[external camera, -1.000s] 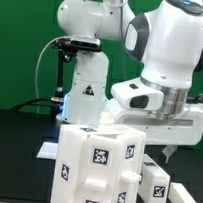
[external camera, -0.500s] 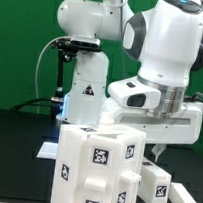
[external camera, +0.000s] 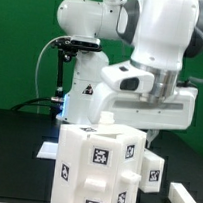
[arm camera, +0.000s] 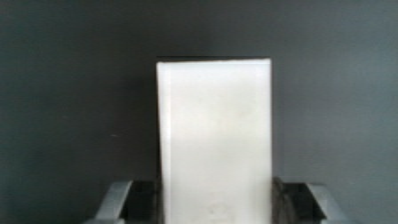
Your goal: Assemble cabinet
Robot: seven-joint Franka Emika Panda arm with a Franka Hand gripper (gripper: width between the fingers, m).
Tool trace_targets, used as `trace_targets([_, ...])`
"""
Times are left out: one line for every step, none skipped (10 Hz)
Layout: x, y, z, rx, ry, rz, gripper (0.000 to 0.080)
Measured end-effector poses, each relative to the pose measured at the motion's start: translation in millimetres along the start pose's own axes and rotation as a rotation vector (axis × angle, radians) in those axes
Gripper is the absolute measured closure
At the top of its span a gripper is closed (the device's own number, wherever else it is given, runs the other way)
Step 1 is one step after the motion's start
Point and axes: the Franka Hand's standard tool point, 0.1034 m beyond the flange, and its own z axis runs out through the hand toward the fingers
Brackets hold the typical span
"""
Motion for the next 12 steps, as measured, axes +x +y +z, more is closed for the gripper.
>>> trace_targets([-4.6,3.2,-16.8,-0.001,0.013,0.008,0.0521])
trace_targets([-6.1,3.4,-23.0,-0.003,0.019,0.008,0.0521])
trace_targets([-6.4,3.2,-19.8,-0.002,0.014,0.008,0.0520])
trace_targets([-6.7,2.6,-18.2,-0.002,0.010,0.008,0.0520])
trace_targets([-5.3,0.2,-18.4,-0.049,0.009,0.018,0.0520])
trace_targets([-4.0,-6.0,-18.1,-0.086,0.007,0.010,0.0520])
trace_targets([-3.4,-12.0,-17.5,-0.133,0.005,0.005,0.0518])
trace_targets([-2.8,-18.3,-16.4,-0.159,0.004,-0.002,0.0518])
trace_targets([-2.7,-24.6,-16.3,-0.208,0.010,0.027,0.0518])
trace_targets([-4.2,-34.1,-16.1,-0.260,0.020,0.038,0.0518])
trace_targets([-6.8,-40.1,-12.8,-0.322,0.031,0.043,0.0518])
trace_targets([-10.5,-43.2,-5.3,-0.377,0.038,0.049,0.0518])
